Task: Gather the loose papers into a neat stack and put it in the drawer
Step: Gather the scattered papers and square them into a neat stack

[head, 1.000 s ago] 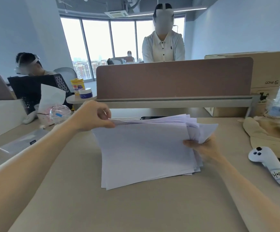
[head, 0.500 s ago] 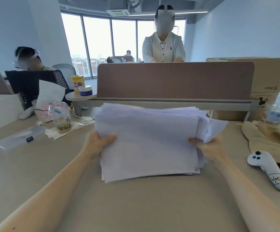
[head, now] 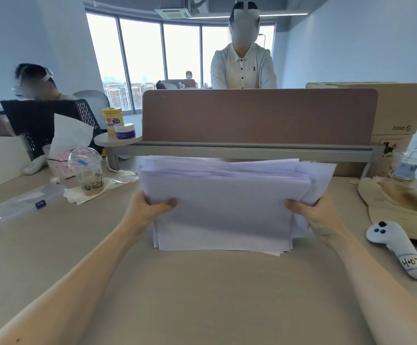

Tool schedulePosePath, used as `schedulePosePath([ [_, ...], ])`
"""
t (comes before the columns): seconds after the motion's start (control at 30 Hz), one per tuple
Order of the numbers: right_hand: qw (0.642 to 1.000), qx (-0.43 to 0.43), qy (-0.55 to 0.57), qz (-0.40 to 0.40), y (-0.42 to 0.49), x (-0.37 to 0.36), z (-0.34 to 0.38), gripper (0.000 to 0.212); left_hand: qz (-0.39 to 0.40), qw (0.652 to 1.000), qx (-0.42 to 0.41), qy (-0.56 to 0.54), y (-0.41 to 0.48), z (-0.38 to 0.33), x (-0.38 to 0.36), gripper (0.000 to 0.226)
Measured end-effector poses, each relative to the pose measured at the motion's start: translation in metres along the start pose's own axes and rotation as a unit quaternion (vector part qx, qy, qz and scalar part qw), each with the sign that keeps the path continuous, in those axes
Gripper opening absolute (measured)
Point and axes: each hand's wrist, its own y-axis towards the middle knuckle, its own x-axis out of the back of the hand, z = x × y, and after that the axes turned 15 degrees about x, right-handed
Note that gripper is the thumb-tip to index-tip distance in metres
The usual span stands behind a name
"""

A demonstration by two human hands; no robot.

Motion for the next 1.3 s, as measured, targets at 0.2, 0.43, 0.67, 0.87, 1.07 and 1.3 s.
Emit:
schedulePosePath([
  [0.2, 0.999, 0.015, 0.010, 0.026, 0.000, -0.012, 0.005, 0.043, 0.021, 1.000, -0.009, 0.003, -0.008, -0.002, -0.014, 0.073],
  [0.43, 0.999, 0.029, 0.033, 0.019, -0.002, -0.007, 0.009, 0.077, -0.004, 1.000, 0.001, 0.010, -0.010, -0.005, -0.011, 0.066],
  [0.67, 0.999, 0.045, -0.013, -0.015, -0.004, -0.009, 0.011, 0.063, -0.031, 0.999, -0.016, 0.009, -0.013, -0.014, -0.020, 0.057],
  [0.87, 0.999, 0.039, -0.003, -0.028, -0.014, -0.016, 0.005, 0.039, -0.036, 0.999, -0.005, -0.024, -0.018, -0.016, -0.027, 0.052],
  [1.07, 1.000, 0.021, -0.014, -0.014, -0.015, -0.019, -0.002, 0.049, -0.067, 0.997, -0.022, -0.034, -0.027, -0.039, -0.039, 0.058],
  [1.3, 0.998, 0.037, 0.004, -0.041, -0.013, -0.022, 0.005, 0.041, -0.188, 0.981, -0.009, -0.057, -0.031, -0.080, -0.057, 0.054],
])
